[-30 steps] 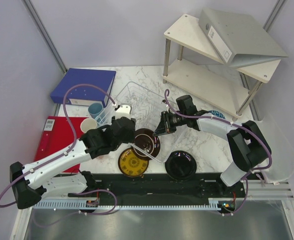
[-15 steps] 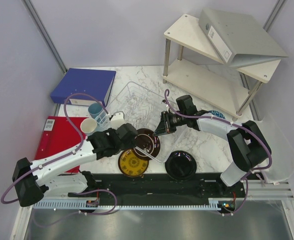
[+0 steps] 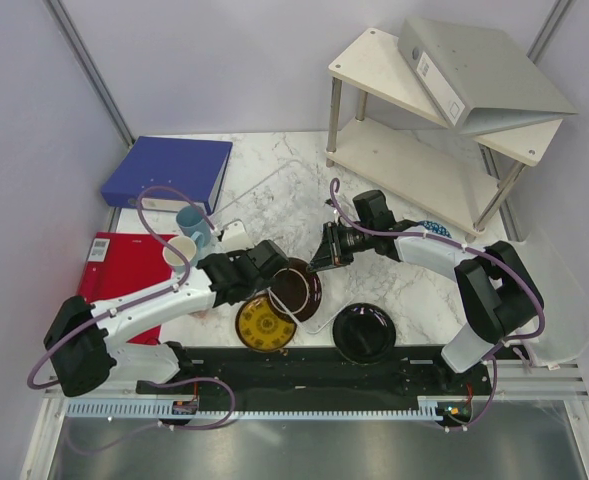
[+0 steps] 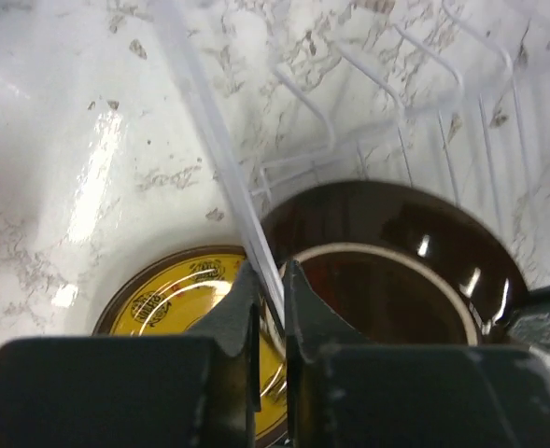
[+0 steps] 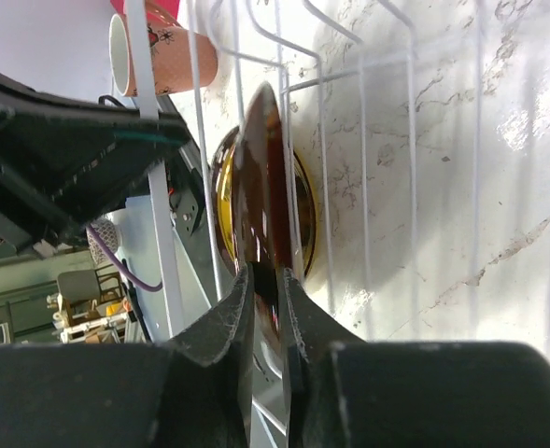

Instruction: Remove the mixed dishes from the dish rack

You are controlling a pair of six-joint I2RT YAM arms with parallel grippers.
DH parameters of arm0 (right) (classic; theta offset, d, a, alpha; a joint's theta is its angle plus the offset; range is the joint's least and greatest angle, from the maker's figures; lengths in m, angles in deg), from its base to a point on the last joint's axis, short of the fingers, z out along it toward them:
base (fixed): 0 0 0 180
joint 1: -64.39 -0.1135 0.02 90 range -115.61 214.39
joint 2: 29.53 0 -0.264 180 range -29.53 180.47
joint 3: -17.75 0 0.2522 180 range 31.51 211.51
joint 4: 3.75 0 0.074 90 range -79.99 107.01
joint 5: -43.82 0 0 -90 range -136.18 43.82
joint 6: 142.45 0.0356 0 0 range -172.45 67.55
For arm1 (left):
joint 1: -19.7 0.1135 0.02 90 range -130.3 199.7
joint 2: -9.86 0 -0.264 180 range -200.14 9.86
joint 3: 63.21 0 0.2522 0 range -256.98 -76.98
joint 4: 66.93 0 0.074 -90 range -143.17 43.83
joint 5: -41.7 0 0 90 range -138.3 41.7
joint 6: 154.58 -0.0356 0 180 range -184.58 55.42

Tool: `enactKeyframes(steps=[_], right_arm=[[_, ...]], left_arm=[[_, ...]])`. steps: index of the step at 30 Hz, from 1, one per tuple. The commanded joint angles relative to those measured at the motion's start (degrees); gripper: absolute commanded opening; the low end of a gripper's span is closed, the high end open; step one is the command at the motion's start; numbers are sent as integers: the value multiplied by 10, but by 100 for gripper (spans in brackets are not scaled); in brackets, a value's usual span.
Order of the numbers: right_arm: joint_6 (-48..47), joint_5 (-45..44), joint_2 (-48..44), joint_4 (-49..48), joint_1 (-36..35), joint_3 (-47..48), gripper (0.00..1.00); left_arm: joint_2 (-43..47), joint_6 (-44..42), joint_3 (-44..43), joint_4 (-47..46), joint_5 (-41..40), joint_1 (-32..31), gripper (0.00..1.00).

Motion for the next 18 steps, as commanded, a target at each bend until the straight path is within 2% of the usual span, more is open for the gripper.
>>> enactKeyframes(steps=[1, 18], right_arm=[[1, -5, -14, -10, 4, 1, 0], [2, 0, -9, -11, 3, -3, 0]], left_arm=[[-12, -17, -8, -11, -5, -7, 2], [14, 14, 9, -29, -22, -7, 2]])
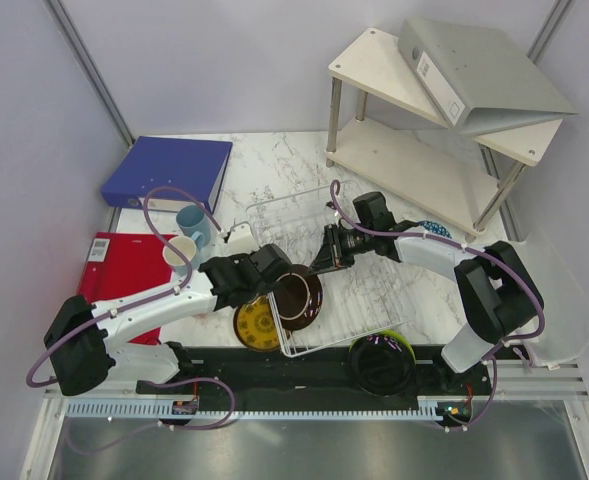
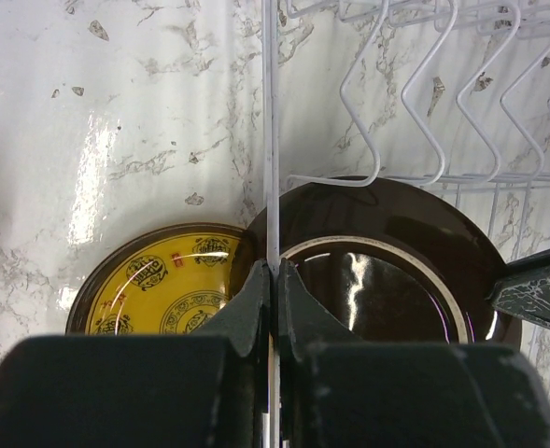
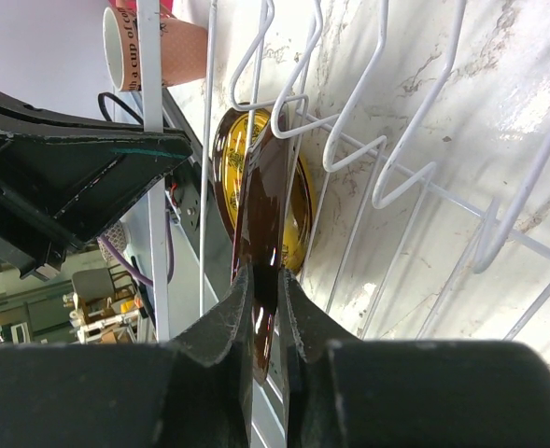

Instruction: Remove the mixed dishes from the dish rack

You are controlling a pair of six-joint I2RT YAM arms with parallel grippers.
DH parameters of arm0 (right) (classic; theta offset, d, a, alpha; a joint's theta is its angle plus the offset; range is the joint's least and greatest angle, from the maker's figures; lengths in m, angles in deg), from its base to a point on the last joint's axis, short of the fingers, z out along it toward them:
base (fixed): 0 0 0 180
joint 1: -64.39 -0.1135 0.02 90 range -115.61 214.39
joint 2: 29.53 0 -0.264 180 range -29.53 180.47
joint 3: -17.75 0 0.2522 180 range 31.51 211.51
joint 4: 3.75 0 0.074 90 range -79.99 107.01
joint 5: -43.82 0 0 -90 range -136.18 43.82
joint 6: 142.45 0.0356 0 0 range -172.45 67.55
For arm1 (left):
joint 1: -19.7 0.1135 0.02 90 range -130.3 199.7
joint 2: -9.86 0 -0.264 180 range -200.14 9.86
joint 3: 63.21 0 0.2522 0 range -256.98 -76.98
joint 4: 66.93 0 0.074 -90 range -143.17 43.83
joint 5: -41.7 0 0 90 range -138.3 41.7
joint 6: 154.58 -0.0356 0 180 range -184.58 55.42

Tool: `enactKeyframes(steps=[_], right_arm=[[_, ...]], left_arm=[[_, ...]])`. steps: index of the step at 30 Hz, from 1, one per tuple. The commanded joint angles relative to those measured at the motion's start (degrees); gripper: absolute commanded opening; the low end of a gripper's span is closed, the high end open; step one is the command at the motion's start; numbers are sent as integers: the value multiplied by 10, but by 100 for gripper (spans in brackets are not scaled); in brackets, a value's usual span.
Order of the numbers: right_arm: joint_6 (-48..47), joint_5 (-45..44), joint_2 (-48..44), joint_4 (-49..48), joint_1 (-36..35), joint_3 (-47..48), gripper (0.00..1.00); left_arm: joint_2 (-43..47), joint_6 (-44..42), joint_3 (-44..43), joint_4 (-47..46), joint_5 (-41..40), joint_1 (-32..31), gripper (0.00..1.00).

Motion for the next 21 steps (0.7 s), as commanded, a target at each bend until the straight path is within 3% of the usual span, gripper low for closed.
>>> enactKeyframes(steps=[1, 12, 21], right_arm=[[-11, -2, -10, -25, 3, -1, 0], [-4, -16, -8, -30, 2, -5, 0], [0, -32, -18, -32, 4, 16, 0]], left_arm=[[15, 20, 3, -5, -26, 1, 2], [-8, 4, -31, -39, -34, 16, 2], [-47, -47, -109, -61, -61, 25, 2]])
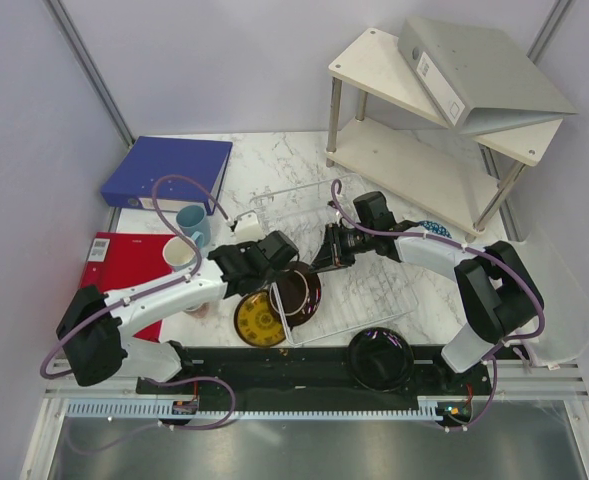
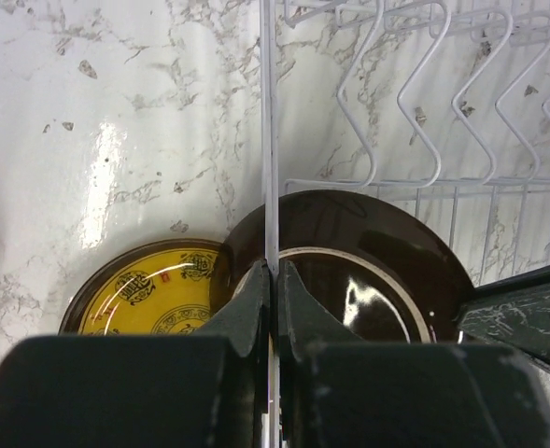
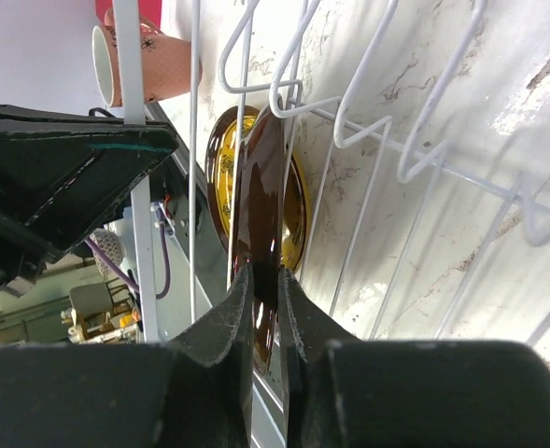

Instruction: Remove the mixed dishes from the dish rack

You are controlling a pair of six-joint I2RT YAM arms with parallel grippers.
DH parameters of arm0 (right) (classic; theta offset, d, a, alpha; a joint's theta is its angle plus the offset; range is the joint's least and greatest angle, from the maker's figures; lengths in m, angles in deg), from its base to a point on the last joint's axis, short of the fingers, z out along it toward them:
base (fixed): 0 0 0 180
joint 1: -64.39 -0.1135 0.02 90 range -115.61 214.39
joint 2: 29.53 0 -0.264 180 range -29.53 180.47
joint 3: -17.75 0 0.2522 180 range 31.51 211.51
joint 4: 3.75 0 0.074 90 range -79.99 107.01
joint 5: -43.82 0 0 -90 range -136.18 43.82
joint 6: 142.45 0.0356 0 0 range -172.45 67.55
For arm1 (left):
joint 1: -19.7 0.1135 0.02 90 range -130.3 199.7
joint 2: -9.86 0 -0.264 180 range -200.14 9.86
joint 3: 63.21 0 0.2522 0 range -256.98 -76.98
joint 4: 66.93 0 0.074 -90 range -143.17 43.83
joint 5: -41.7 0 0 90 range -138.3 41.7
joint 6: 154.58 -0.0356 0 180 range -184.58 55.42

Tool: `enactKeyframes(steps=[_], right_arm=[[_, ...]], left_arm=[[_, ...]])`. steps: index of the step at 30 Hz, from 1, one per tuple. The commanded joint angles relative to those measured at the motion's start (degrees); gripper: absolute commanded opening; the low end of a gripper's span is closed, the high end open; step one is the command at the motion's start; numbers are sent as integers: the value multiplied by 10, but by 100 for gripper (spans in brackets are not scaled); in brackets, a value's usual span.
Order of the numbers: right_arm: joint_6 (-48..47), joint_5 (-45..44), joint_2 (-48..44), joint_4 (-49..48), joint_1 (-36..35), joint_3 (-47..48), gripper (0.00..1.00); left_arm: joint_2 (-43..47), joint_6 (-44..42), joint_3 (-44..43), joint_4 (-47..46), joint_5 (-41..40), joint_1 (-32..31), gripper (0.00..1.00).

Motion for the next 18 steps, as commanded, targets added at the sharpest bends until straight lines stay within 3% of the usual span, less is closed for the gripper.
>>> enactKeyframes(steps=[1, 15, 18], right_arm=[[-10, -13, -18, -30, 3, 17, 0], [-11, -48, -15, -28, 13, 18, 0], [-13, -63, -13, -23, 13, 16, 0]], left_arm=[[-9, -33, -78, -62, -58, 8, 2], [-6, -87, -87, -77, -43, 47, 2], [7, -92, -66, -76, -32, 50, 15]])
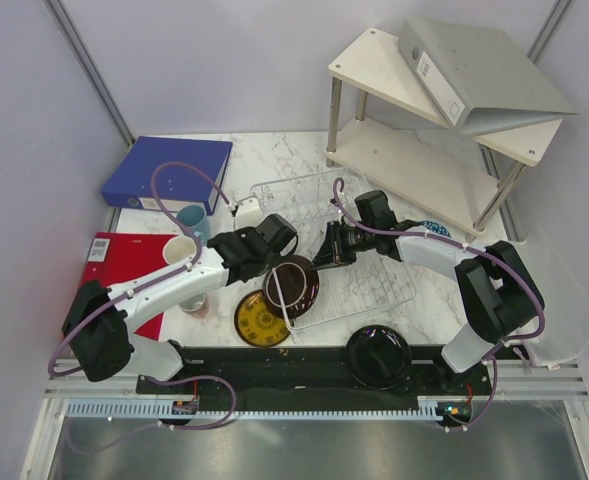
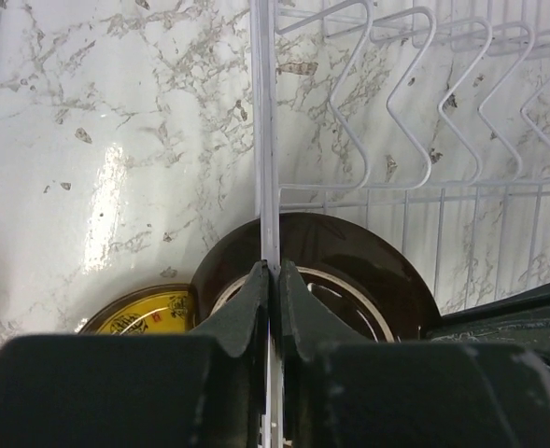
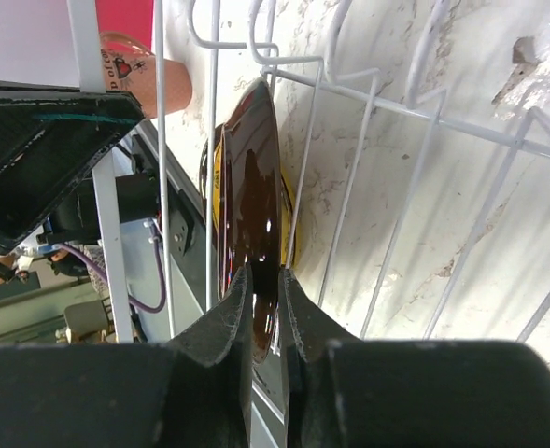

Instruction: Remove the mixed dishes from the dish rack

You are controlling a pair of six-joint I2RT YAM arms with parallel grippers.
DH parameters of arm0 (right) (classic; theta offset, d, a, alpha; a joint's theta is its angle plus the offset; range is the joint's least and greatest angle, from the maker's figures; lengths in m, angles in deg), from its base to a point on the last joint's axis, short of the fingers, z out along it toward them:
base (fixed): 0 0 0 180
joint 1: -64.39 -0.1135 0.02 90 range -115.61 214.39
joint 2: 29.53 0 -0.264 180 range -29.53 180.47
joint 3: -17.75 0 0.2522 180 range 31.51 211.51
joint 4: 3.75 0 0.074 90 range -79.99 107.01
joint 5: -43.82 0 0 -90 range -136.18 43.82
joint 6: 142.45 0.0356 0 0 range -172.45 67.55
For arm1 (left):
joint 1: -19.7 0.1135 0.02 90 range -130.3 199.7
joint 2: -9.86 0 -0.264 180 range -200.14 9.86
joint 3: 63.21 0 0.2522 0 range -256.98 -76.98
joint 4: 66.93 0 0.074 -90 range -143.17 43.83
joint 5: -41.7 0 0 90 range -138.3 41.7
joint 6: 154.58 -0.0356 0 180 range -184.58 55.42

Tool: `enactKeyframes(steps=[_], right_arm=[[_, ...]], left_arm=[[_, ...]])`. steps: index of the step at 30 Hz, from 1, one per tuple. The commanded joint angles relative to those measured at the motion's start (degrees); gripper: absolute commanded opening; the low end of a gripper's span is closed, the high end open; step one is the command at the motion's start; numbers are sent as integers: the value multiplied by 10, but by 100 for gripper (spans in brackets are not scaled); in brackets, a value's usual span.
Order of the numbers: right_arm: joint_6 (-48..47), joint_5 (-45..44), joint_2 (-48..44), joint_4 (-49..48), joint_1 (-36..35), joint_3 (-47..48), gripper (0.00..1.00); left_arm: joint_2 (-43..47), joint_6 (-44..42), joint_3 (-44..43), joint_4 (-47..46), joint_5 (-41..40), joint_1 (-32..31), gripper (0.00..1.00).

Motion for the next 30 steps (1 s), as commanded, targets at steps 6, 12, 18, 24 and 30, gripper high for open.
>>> enactKeyframes(steps=[6, 12, 18, 24, 30], right_arm=[[-33, -61, -6, -4, 5, 14, 20], [-33, -58, 5, -4, 6, 10, 33], [-39, -100, -18, 10, 6, 19, 56], [-61, -217, -60, 77, 6, 77, 65], [-79, -347, -118, 127, 5, 156, 68]], left_arm=[[71, -36, 28, -61, -21, 9, 33], [76, -31, 48, -60, -8, 9, 33], [82, -55, 43, -59, 4, 9, 40], [110, -97, 26, -49, 5, 9, 60], [142, -156, -5, -12, -11, 10, 69]])
